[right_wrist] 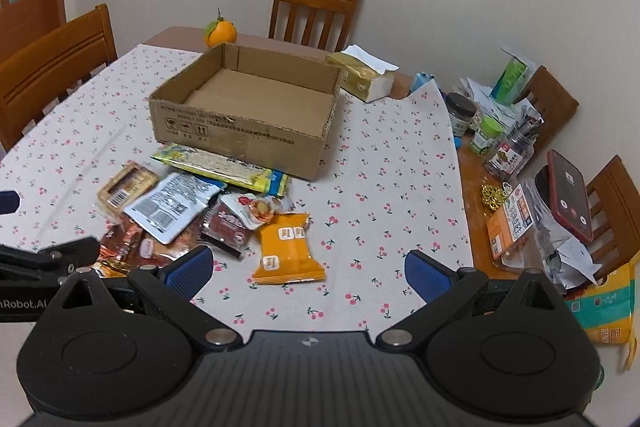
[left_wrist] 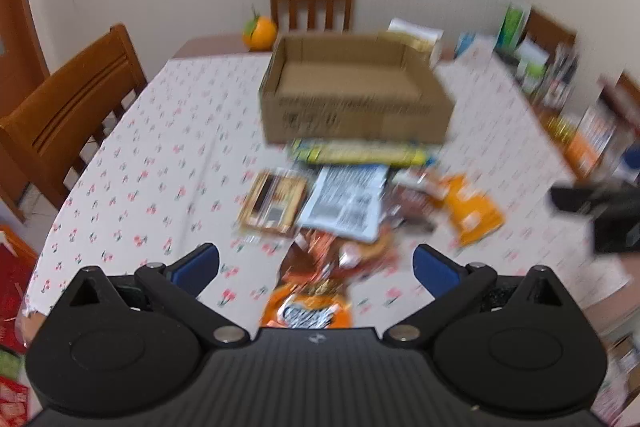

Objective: Organize snacks
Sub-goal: 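Grasp the orange-wrapped snack bag with the left tool while the right tool grasps the orange pastry packet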

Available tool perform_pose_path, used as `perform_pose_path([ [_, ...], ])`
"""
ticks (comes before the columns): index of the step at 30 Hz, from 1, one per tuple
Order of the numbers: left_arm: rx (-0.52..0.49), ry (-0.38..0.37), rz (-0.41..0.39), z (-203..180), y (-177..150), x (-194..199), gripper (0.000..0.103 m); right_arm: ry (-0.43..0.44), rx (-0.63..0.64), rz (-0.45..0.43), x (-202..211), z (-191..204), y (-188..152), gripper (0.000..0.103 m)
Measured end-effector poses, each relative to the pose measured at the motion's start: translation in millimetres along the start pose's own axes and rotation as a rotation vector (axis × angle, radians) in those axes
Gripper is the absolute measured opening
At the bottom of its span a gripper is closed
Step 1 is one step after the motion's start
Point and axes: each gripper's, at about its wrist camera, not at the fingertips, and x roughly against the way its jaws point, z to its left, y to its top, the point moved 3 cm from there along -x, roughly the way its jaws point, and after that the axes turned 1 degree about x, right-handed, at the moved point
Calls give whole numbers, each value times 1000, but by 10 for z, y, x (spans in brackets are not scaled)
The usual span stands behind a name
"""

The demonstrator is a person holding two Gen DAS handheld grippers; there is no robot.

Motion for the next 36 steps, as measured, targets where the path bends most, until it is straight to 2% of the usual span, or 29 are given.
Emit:
perform_pose_path([
  [3,-45,18,17,2,-173,-204,102,5,7,-6,-87,-21,-48,103],
  [7,-88,-7,60,10,-340,-440,102,33,0,-11,-143,-27,-111,103],
  [10,-113,-18,59,-4,-382,-558,102,46,-15,-4,-185,-19,-148,103],
  [15,-93,-34,52,29,-354,-737,100,73,-40,18,-274,1,-164,103],
  [20,-85,-87,56,38,-304,-857,98,69,-48,26,-335,-16,-137,103],
  [22,-89,-91,68,37,-298,-916,89,81,-65,26,-364,-40,-135,103],
  [27,-74,-107,86,80,-309,-967,84,134,-90,11,-471,-75,-159,103],
  [32,-80,-126,74,106,-315,-938,64,145,-95,21,-582,-82,-201,103],
  [36,-68,-135,79,152,-332,-899,62,143,-93,36,-649,-71,-218,103],
])
